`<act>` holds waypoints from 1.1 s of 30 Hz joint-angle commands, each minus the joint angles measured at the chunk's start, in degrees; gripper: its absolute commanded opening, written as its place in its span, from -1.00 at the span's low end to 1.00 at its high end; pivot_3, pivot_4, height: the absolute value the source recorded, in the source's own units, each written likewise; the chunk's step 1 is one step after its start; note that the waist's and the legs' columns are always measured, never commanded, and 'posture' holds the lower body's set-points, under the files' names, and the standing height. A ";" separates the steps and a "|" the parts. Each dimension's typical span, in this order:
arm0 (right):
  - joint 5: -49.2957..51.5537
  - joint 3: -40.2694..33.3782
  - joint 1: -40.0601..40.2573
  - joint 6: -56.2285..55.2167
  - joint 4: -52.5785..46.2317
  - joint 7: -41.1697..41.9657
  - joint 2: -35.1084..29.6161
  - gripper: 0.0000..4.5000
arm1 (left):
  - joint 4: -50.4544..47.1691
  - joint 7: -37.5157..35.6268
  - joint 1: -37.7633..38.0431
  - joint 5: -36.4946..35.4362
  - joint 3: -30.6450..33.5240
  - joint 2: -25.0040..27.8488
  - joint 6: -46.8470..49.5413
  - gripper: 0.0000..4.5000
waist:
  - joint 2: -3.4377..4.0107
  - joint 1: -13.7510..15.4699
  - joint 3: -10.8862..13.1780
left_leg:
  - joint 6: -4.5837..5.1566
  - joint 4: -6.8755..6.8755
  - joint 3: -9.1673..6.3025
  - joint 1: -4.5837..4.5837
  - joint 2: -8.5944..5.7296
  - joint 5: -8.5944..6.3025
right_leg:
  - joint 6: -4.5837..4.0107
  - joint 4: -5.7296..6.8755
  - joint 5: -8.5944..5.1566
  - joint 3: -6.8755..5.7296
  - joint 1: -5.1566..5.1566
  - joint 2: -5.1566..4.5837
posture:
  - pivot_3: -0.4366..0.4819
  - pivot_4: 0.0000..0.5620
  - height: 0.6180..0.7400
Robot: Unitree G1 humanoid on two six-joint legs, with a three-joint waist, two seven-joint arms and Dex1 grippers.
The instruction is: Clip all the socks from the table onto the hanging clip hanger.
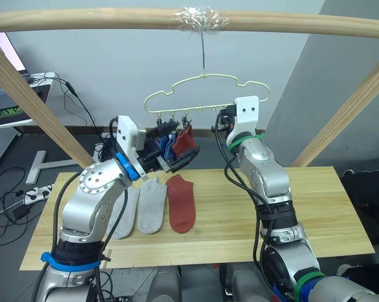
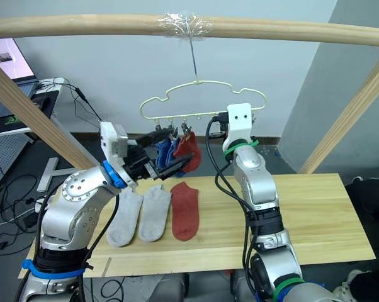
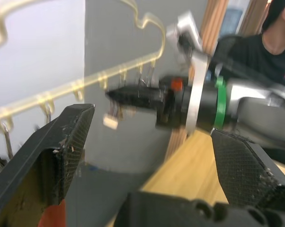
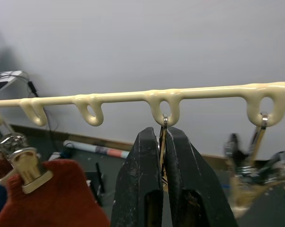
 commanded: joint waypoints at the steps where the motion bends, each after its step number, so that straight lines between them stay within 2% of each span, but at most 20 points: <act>1: 2.19 0.20 0.45 4.53 -4.90 2.46 -1.65 -1.00 | 4.12 3.88 2.58 7.05 -4.77 -0.28 2.04 1.00 | 0.03 -0.01 0.02 | 0.00 0.00 0.00 0.00 -0.01 0.00 | 0.00 0.00 0.00 0.00 0.00 0.00 | 0.32 -0.26 1.00; 6: 3.46 0.11 1.77 9.42 -9.21 3.26 -3.66 -1.00 | 16.76 10.21 3.84 15.68 -10.06 -5.11 -1.25 1.00 | 0.06 -0.04 0.03 | 0.01 0.01 0.00 0.01 0.01 0.00 | 0.01 0.01 -0.01 -0.01 -0.01 0.02 | 0.26 -0.27 1.00; 11: 3.95 -0.22 3.03 12.01 -11.73 2.07 -3.78 -1.00 | 26.73 14.03 1.89 19.73 -11.04 -10.63 -4.00 1.00 | 0.05 -0.12 0.03 | 0.01 0.03 0.00 -0.02 0.00 0.00 | 0.01 0.00 0.00 -0.01 -0.01 0.00 | 0.24 -0.27 1.00; 17: 4.10 0.08 4.00 13.56 -13.65 0.77 -3.60 -1.00 | 36.23 20.76 -1.07 25.57 -11.03 -13.46 -5.65 1.00 | 0.04 -0.26 0.00 | 0.01 0.04 -0.03 0.00 0.00 0.01 | 0.03 0.04 0.01 -0.04 0.01 0.01 | 0.20 -0.30 1.00; 20: 4.14 0.22 4.46 14.10 -14.43 0.46 -3.61 -1.00 | 38.64 20.65 -1.28 26.70 -11.27 -13.54 -3.86 1.00 | 0.03 -0.27 -0.01 | 0.01 0.03 -0.03 0.00 -0.02 0.01 | 0.03 0.03 0.01 -0.04 0.01 0.00 | 0.19 -0.31 1.00; 24: 4.15 0.24 4.50 14.25 -14.45 0.38 -3.97 -1.00 | 40.87 16.61 -0.38 25.79 -12.46 -13.92 -0.92 1.00 | 0.04 -0.31 -0.08 | 0.01 0.04 -0.04 0.04 -0.02 0.01 | 0.03 0.03 0.01 -0.05 0.07 0.00 | 0.19 -0.32 1.00; 25: 4.19 0.18 4.43 14.29 -14.39 0.37 -3.99 -1.00 | 41.14 15.26 -0.24 25.43 -12.68 -14.00 -0.88 0.83 | 0.06 -0.33 -0.11 | 0.01 0.04 -0.03 0.08 -0.02 0.01 | 0.04 0.03 0.01 -0.05 0.11 0.00 | 0.19 -0.31 1.00; 28: 4.31 0.01 4.10 14.35 -14.01 0.38 -4.06 -1.00 | 42.06 12.31 -0.18 24.99 -12.99 -14.12 -0.28 0.49 | 0.08 -0.38 -0.12 | 0.01 0.04 -0.04 0.20 -0.02 0.01 | 0.04 0.01 0.01 -0.05 0.25 0.00 | 0.19 -0.31 1.00; 33: 4.46 -0.31 3.88 14.44 -13.65 0.74 -4.62 -1.00 | 41.92 8.74 0.59 25.21 -13.60 -14.12 -2.00 -0.18 | 0.12 -0.41 -0.16 | 0.01 0.05 -0.04 0.22 -0.03 0.01 | 0.04 0.00 0.01 -0.05 0.29 -0.01 | 0.19 -0.29 1.00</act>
